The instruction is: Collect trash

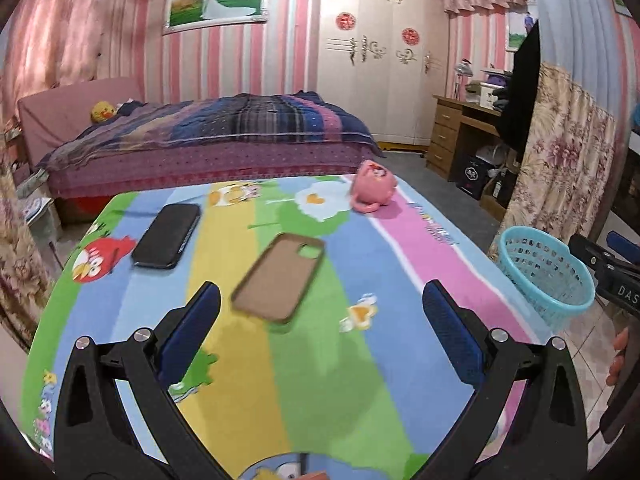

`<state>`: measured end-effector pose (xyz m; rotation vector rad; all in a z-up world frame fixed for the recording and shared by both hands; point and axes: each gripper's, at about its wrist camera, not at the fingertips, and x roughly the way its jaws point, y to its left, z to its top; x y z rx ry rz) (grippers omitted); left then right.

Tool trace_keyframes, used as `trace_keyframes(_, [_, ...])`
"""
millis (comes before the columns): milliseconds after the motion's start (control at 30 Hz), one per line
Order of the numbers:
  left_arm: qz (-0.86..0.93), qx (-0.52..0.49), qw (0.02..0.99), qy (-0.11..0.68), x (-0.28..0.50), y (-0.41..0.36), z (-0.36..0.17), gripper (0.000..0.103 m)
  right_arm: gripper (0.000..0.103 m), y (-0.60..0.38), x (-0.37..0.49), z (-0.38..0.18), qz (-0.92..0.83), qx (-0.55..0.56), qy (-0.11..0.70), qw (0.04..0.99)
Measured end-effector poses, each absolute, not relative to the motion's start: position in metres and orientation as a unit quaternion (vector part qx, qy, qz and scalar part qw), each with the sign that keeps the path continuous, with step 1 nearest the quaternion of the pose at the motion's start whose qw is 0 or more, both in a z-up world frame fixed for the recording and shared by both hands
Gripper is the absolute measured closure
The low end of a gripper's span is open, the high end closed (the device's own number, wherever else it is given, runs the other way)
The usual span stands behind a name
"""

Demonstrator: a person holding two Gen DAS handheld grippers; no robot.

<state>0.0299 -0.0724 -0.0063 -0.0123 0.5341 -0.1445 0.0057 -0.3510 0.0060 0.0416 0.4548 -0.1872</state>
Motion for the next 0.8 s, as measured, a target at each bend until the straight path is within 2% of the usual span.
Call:
trace_keyframes(433, [-0.057,-0.010,0.963,0.263,0.017,-0.029,-0.018,0.005,0.005,-0.255,-0.011,-0.007,-0.056,-0.013,0.242,0.969])
trace_keyframes(800, [-0.063,-0.023,0.962,0.265,0.017,-0.025,-0.020,0.005,0.005,-0.252,-0.010,-0.021,-0.069,-0.007,0.239,0.969])
